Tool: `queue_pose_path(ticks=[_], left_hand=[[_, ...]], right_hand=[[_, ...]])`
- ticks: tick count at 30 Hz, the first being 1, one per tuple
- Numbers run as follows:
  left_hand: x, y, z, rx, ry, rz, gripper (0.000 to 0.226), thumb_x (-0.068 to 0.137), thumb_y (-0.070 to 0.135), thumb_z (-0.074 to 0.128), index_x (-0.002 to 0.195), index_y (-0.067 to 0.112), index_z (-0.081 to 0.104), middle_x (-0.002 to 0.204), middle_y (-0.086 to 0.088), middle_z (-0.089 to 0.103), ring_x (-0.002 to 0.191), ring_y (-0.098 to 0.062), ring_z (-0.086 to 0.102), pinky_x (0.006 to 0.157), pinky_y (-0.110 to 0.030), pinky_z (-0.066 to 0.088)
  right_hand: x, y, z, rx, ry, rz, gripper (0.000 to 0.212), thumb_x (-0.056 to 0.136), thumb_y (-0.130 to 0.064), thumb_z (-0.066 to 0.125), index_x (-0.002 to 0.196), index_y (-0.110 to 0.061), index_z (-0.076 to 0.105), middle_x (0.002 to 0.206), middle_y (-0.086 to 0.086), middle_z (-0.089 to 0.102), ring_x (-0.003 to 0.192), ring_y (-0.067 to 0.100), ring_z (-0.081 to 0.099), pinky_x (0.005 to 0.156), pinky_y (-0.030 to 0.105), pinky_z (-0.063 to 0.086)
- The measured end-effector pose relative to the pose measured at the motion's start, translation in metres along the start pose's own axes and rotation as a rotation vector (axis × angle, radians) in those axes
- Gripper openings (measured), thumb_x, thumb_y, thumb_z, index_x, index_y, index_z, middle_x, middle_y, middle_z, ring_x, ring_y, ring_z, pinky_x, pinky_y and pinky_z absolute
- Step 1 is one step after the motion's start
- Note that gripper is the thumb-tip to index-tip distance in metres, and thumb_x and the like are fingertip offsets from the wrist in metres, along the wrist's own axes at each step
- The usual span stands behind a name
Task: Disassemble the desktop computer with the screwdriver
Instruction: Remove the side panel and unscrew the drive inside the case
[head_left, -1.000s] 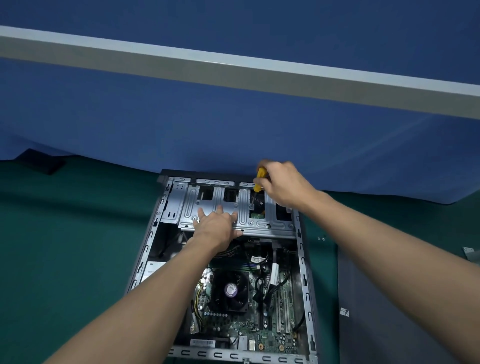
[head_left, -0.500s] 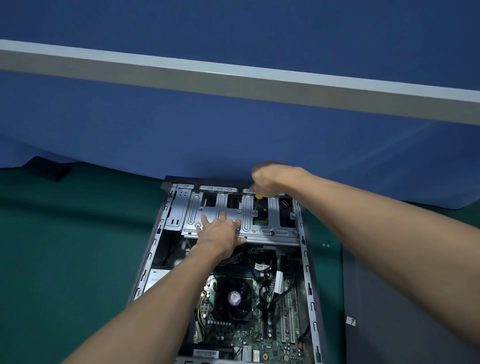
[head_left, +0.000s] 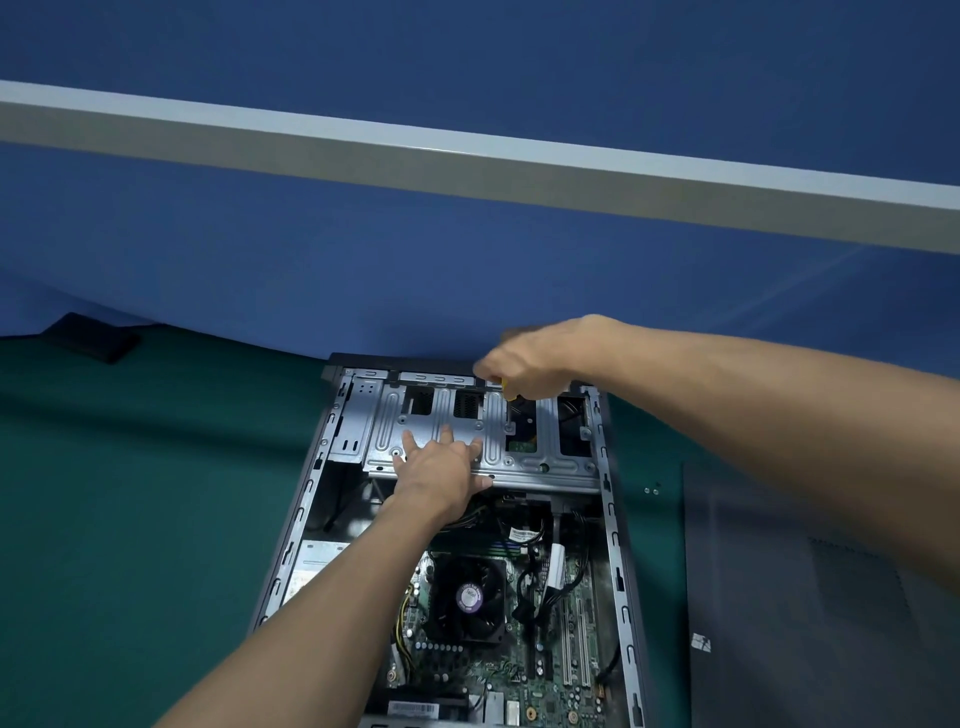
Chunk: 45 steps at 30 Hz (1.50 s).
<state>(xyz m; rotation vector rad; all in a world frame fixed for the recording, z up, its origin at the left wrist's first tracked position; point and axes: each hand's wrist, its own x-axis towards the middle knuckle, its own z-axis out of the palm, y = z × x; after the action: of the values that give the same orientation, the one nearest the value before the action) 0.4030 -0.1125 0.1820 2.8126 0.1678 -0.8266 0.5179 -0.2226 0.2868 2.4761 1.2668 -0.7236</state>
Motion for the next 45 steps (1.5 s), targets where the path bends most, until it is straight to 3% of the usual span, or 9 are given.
queue_pose_path(ticks=[5, 13, 18, 21, 24, 30, 33, 39, 45], left_hand=[[0.0, 0.0, 0.0, -0.017, 0.003, -0.002, 0.055, 0.097, 0.048, 0.046, 0.148, 0.036, 0.029, 0.161, -0.007, 0.007, 0.143, -0.05, 0.0, 0.115, -0.06, 0.013], [-0.001, 0.0, 0.001, -0.036, 0.007, -0.002, 0.054, 0.097, 0.046, 0.047, 0.148, 0.036, 0.03, 0.161, -0.007, 0.007, 0.143, -0.05, -0.001, 0.115, -0.061, 0.011], [-0.001, 0.001, 0.001, -0.031, 0.009, -0.005, 0.053, 0.098, 0.046, 0.046, 0.147, 0.036, 0.03, 0.161, -0.007, 0.007, 0.143, -0.05, -0.001, 0.115, -0.061, 0.012], [0.0, 0.001, 0.001, -0.034, 0.006, -0.005, 0.052, 0.098, 0.046, 0.046, 0.147, 0.036, 0.031, 0.161, -0.008, 0.008, 0.142, -0.051, -0.002, 0.115, -0.062, 0.011], [0.002, 0.001, 0.002, -0.025, 0.001, -0.007, 0.054, 0.098, 0.045, 0.046, 0.148, 0.036, 0.028, 0.161, -0.008, 0.007, 0.142, -0.051, -0.003, 0.115, -0.062, 0.01], [0.002, 0.0, 0.003, -0.023, 0.011, -0.002, 0.054, 0.097, 0.048, 0.046, 0.147, 0.036, 0.031, 0.161, -0.008, 0.007, 0.142, -0.051, 0.0, 0.114, -0.063, 0.013], [0.002, 0.0, 0.003, -0.022, 0.013, -0.003, 0.054, 0.097, 0.048, 0.046, 0.147, 0.036, 0.03, 0.161, -0.008, 0.007, 0.142, -0.051, 0.001, 0.114, -0.063, 0.013], [0.002, 0.0, 0.004, -0.015, 0.016, -0.002, 0.056, 0.097, 0.048, 0.046, 0.149, 0.035, 0.028, 0.161, -0.008, 0.007, 0.142, -0.051, 0.0, 0.114, -0.062, 0.012], [0.001, -0.001, 0.004, -0.018, 0.019, 0.003, 0.056, 0.098, 0.047, 0.045, 0.15, 0.035, 0.026, 0.161, -0.008, 0.007, 0.142, -0.051, 0.0, 0.115, -0.062, 0.011]], right_hand=[[0.001, 0.003, 0.004, -0.13, 0.026, 0.16, 0.048, 0.099, -0.054, 0.031, 0.074, -0.016, 0.045, 0.07, -0.003, 0.042, 0.071, 0.023, 0.046, 0.064, 0.028, 0.036], [0.002, 0.002, 0.011, -0.031, 0.116, 0.197, 0.031, 0.087, -0.011, 0.054, 0.058, -0.01, 0.041, 0.058, 0.004, 0.044, 0.048, 0.02, 0.04, 0.044, 0.022, 0.029], [-0.001, 0.002, 0.009, 0.122, 0.143, 0.153, 0.023, 0.07, 0.005, 0.051, 0.063, -0.017, 0.049, 0.066, 0.006, 0.054, 0.062, 0.026, 0.049, 0.048, 0.024, 0.032], [-0.005, -0.003, 0.018, 0.12, 0.119, 0.155, 0.011, 0.084, -0.009, 0.054, 0.082, -0.017, 0.048, 0.077, 0.002, 0.053, 0.074, 0.026, 0.051, 0.055, 0.029, 0.034], [-0.005, -0.005, 0.021, 0.083, 0.133, 0.289, 0.043, 0.098, -0.051, 0.036, 0.076, -0.015, 0.042, 0.069, -0.001, 0.042, 0.067, 0.023, 0.046, 0.065, 0.03, 0.036], [-0.008, -0.003, 0.016, 0.071, 0.159, 0.309, 0.025, 0.092, -0.018, 0.052, 0.069, -0.013, 0.045, 0.07, 0.003, 0.05, 0.059, 0.019, 0.048, 0.051, 0.023, 0.033], [-0.01, 0.002, 0.014, 0.203, 0.161, 0.224, 0.005, 0.088, -0.01, 0.056, 0.085, -0.015, 0.056, 0.085, 0.004, 0.06, 0.079, 0.024, 0.057, 0.057, 0.027, 0.041], [-0.008, 0.001, 0.023, 0.139, 0.179, 0.344, 0.045, 0.099, -0.052, 0.034, 0.068, -0.019, 0.036, 0.064, -0.005, 0.037, 0.059, 0.018, 0.044, 0.057, 0.027, 0.032], [-0.008, 0.003, 0.017, 0.077, 0.178, 0.25, 0.025, 0.093, -0.02, 0.052, 0.07, -0.014, 0.045, 0.068, 0.001, 0.047, 0.06, 0.018, 0.047, 0.047, 0.024, 0.027]])
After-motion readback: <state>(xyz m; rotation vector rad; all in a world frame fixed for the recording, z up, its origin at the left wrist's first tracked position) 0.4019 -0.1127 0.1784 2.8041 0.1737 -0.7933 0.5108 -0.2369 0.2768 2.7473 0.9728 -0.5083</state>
